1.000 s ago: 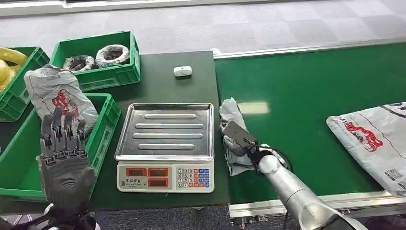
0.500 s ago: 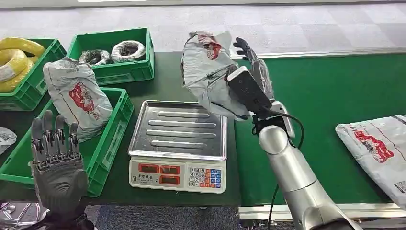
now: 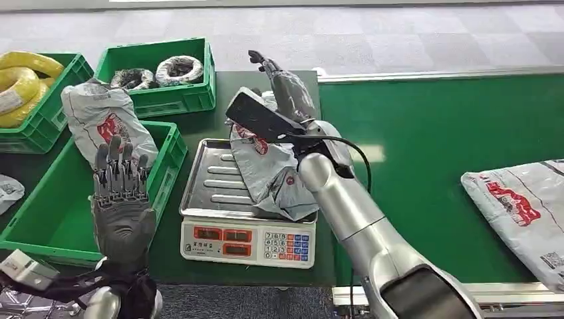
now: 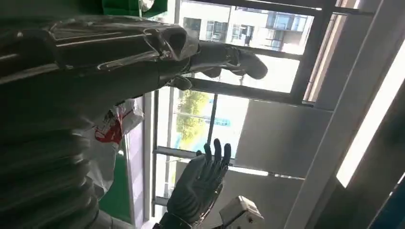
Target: Moved the parcel from conveyor to table for the left to box.
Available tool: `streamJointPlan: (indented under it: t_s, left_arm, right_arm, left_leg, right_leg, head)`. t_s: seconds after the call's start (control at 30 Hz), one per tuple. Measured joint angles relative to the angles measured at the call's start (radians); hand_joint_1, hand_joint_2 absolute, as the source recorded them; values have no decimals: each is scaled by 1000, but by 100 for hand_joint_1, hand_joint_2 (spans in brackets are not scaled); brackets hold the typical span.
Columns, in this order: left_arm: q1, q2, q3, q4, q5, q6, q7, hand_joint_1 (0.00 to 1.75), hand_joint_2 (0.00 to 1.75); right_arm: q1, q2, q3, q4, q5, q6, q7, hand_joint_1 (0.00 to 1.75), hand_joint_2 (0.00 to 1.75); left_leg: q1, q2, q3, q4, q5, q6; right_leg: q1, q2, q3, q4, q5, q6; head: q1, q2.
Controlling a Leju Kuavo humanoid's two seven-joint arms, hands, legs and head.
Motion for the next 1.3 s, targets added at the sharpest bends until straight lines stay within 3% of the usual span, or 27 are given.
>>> streamJointPlan:
  t_s: [0.2,0.3,0.33,0.37,0.53,0.67,0.8,0.93,1.07,1.3]
  left_arm:
    - [-15,6,-12,24,0,-2,0,0,175]
    - [-44,8,-27,47,-1,0,0,0,175]
    - [-52,8,-34,53,-1,0,0,0,175]
    - [-60,8,-39,60,-1,0,0,0,175]
    - [-90,8,-44,87,-1,-6,0,0,175]
    - [-96,13,-49,106,-12,-7,0,0,175]
    - [-115,21,-50,127,-191,131,4,0,175]
    - [-206,39,-40,179,-512,286,104,0,175]
    - [-329,59,-43,255,-714,319,200,0,175]
    - [-524,113,-99,408,-874,387,289,0,175]
  right_arm:
    - [-21,22,3,63,-11,35,-7,175,175]
    - [-41,40,50,129,-105,22,11,175,175]
    - [-48,42,74,151,-142,9,16,10,175]
    - [-55,42,96,176,-174,-6,20,0,175]
    - [-67,42,148,290,-188,-87,6,0,175]
    - [-76,40,150,325,-86,-229,29,0,175]
    - [-67,7,95,241,16,-290,70,0,175]
    - [88,-35,-92,-62,-112,-257,-78,0,175]
    - [322,-50,-245,-357,-279,-254,-236,0,175]
    - [579,-63,-348,-650,-387,-272,-315,0,175]
  left_leg:
    - [-1,0,0,0,0,0]
    - [-1,0,0,0,0,0]
    - [-1,-1,0,0,0,0]
    - [-1,-2,0,0,0,0]
    - [-1,-2,0,0,0,0]
    - [-1,-2,0,1,0,1]
    - [-1,-3,-1,2,0,1]
    - [-1,-10,-1,3,1,1]
    - [-1,-13,-2,3,1,2]
    - [-2,-10,-3,4,1,2]
  right_leg:
    - [-1,0,0,0,0,0]
    - [-1,0,0,0,0,0]
    - [-1,-1,0,0,0,0]
    - [-1,-2,0,0,0,0]
    - [-1,-2,0,0,0,1]
    - [-2,-2,0,0,0,1]
    - [-2,-2,-1,-1,0,1]
    - [-2,-10,2,-1,-1,2]
    - [-2,-13,2,-1,-1,2]
    - [-2,-11,1,-1,0,3]
  head:
    - [-1,0]
    - [0,0]
    - [-1,0]
    - [0,0]
    - [-1,0]
    - [0,0]
    - [-1,0]
    - [-1,0]
    - [0,0]
    - [-1,0]
